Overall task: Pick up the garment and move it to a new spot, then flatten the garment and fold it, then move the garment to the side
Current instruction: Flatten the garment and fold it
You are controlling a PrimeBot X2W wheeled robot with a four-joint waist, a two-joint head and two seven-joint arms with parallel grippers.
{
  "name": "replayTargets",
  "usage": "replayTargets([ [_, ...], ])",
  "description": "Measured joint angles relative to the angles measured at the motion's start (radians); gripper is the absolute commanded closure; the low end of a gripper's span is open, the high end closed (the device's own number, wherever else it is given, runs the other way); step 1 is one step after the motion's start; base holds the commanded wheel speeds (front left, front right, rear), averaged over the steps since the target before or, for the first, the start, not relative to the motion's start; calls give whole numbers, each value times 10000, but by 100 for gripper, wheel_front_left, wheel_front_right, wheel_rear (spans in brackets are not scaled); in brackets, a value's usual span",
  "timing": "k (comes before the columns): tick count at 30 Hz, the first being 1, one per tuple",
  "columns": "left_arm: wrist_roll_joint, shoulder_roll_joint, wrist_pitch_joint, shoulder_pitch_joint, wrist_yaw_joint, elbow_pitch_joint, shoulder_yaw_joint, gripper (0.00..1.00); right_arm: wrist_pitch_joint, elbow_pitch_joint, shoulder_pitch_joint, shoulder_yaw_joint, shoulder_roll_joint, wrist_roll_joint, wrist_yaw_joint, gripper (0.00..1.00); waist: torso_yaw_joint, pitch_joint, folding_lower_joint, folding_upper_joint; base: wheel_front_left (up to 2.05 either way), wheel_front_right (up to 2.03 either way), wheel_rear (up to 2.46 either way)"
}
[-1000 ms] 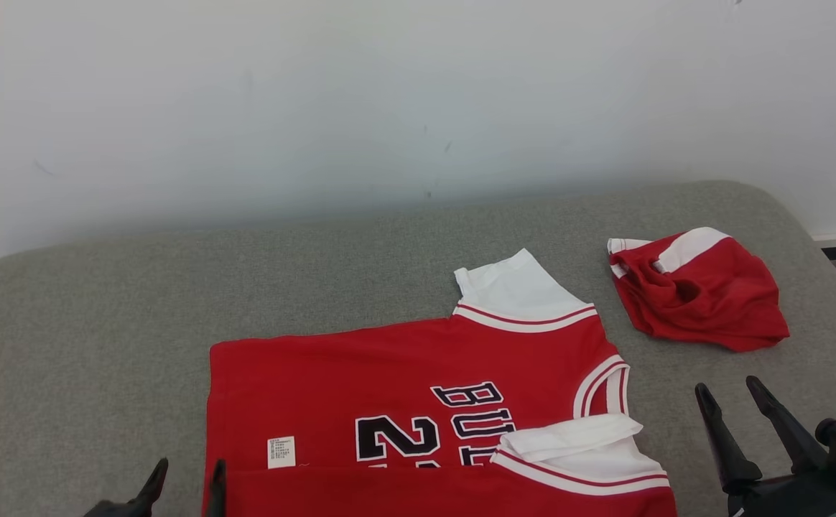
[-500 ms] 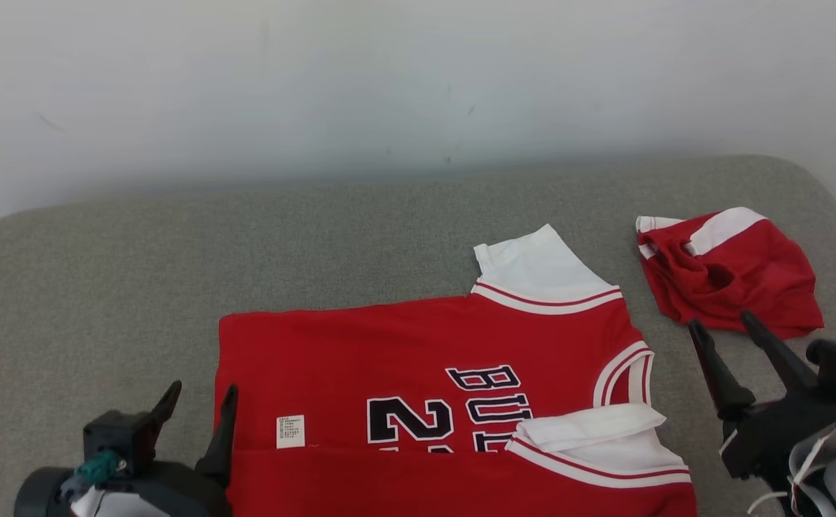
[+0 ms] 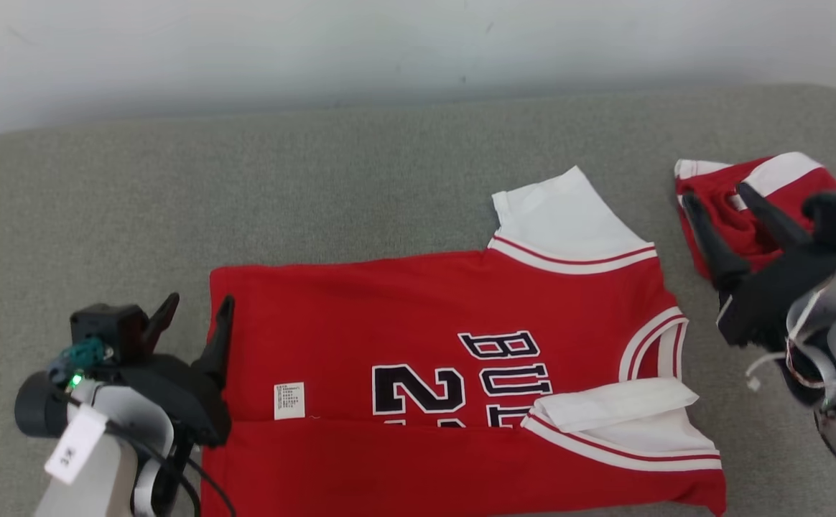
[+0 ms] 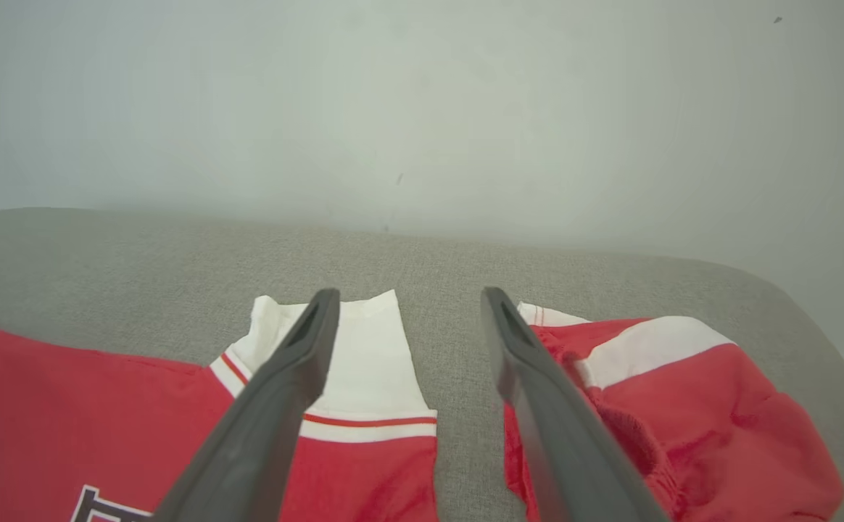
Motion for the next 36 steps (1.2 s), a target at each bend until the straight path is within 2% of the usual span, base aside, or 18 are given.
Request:
replayTargets([
  [11,-412,-309,382,-1631,-347,1417,38,0,1068,1898,-2413,619,385,-422,512,0,193,998,1,0,0,0,0],
  [19,-332,-694,499,-2502,-401,1962,-249,0,1661,3202,-3736,945,495,-629,911,0,452,1615,-1,0,0,0,0],
  [23,-23,-717,500,-2868,-174,2217,-328,0,1847,3724,-4312,1099,754,-683,989,0,609,1927,0,0,0,0,0],
  [31,44,-1057,502,-3582,-161,2755,-401,0,2111,4755,-4979,1354,915,-842,1162,0,939,2520,-1,1,0,0,0],
  [36,117,-1108,548,-3739,65,3254,-431,0,2105,5344,-5326,1501,1181,-871,1252,0,1120,2795,-1,1,0,0,0],
])
